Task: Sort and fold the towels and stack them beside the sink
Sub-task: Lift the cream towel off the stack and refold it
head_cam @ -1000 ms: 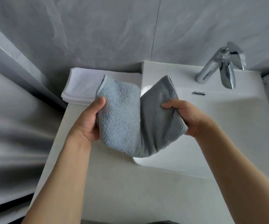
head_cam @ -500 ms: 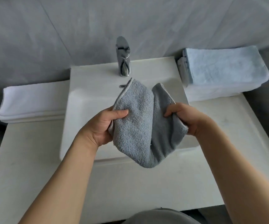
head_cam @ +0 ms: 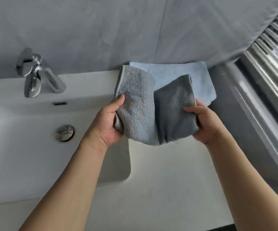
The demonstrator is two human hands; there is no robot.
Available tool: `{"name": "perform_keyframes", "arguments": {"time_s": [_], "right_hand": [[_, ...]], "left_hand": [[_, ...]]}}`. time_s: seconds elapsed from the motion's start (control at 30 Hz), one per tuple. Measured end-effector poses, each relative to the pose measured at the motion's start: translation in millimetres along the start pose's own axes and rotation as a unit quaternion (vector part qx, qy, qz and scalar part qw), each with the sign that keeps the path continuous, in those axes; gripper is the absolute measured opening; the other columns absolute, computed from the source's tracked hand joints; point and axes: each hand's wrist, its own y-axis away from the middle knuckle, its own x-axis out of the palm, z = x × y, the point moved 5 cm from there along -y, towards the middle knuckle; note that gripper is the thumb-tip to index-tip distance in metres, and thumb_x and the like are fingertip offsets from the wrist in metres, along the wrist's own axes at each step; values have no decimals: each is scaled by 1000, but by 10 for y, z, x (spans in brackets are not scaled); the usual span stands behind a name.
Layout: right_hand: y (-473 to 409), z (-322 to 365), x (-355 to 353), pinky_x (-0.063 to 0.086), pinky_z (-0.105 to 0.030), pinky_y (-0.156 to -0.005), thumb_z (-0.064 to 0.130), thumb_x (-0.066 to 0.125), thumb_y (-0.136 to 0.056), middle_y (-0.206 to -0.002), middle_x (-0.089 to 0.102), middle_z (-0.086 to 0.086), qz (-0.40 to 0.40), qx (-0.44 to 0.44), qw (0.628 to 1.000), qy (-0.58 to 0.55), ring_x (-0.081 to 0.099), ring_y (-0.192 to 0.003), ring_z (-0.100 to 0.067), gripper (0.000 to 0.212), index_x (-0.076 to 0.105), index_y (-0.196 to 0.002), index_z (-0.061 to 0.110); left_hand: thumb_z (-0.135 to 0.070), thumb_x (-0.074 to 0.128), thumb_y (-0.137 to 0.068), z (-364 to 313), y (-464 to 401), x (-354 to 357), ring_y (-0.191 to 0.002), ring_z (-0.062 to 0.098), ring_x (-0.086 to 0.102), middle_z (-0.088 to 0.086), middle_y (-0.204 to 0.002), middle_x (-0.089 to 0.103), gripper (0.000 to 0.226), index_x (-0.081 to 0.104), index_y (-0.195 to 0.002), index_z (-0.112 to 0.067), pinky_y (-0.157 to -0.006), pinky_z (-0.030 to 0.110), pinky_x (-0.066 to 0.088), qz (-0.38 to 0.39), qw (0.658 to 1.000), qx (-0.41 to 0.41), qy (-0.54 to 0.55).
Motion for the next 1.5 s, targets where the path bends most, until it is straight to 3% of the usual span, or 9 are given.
{"name": "perform_keyframes", "arguments": {"time_s": [0.33, 0.57, 0.77, 0.87, 1.0, 1.17, 1.23, 1.37, 1.5], "right_hand": [[-849, 990, -365, 57, -45, -85, -4, 39, -93, -117, 69, -13, -102, -115, 983, -105, 68, -104, -29, 39, 61, -123, 10], [-1276, 745, -723, 53, -45, -95, 55, 62, -85, -109, 74, -5, -278, -45, 923, -263, 71, -99, -27, 51, 66, -120, 19], [-1238, 374, -751, 56, -47, -90, 18, 64, -82, -124, 59, -2, -381, -117, 901, -171, 66, -105, -20, 50, 51, -130, 25], [-1240, 443, -919, 54, -30, -92, 3, 41, -92, -119, 59, 3, -458, -143, 857, -189, 62, -105, -14, 48, 45, -134, 25], [-1209, 435, -1006, 43, -3, -60, -2, 33, -95, -120, 54, -4, -527, -161, 820, -156, 57, -88, -8, 45, 43, -137, 11], [-1122, 399, -799, 27, -25, -107, 10, 53, -88, -156, 19, -11, -563, -80, 808, 153, 36, -136, -23, 73, 21, -153, 15], [-1089, 408, -582, 12, -36, -116, 22, 56, -83, -160, 11, -16, -518, -152, 761, 360, 18, -147, -29, 81, 19, -154, 11], [-1325, 129, -162, -6, -47, -119, 40, 42, -93, -163, 12, -8, -304, -220, 730, 571, 4, -151, -26, 72, 18, -155, 14], [-1426, -27, -144, -3, -49, -120, 47, 31, -96, -162, 20, -4, -263, -215, 693, 636, 9, -150, -25, 64, 27, -154, 19]], "left_hand": [[-29, 43, -103, -238, -1102, 355, -114, 31, 66, 13, -124, 68, 33, 61, -124, -12, -85, 49, 58, -48, 998, 47, -10], [-21, 58, -97, -242, -1559, 3, -100, 35, 71, 18, -112, 72, 14, 67, -106, -16, -93, 59, 52, -229, 952, -39, -200], [-28, 59, -96, -237, -1663, 49, -97, 26, 71, 2, -106, 74, 10, 65, -101, -23, -88, 56, 55, -255, 933, 60, -249], [-22, 58, -99, -187, -1655, 13, -83, 21, 74, -1, -90, 76, 7, 65, -99, -23, -75, 44, 60, -238, 941, 38, -236], [-16, 65, -91, -134, -1681, -83, -92, 29, 72, 12, -99, 74, 3, 67, -90, -16, -87, 51, 57, -248, 911, 54, -326], [-22, 46, -96, -253, -1720, 20, -83, 30, 60, 14, -98, 65, 16, 56, -102, -10, -68, 35, 43, -306, 790, 132, -514], [-17, 43, -97, -279, -1669, 126, -101, 39, 60, 17, -117, 61, 27, 48, -122, -9, -75, 39, 42, -329, 693, 132, -628], [-12, 53, -81, -184, -1607, 455, -121, 38, 50, 14, -140, 48, 63, 42, -143, -15, -93, 47, 43, -248, 450, 322, -795], [-41, 36, -93, 15, -1844, 440, -146, 34, 29, 10, -157, 37, 59, 47, -145, -15, -119, 55, 17, -97, 435, 276, -852]]}}
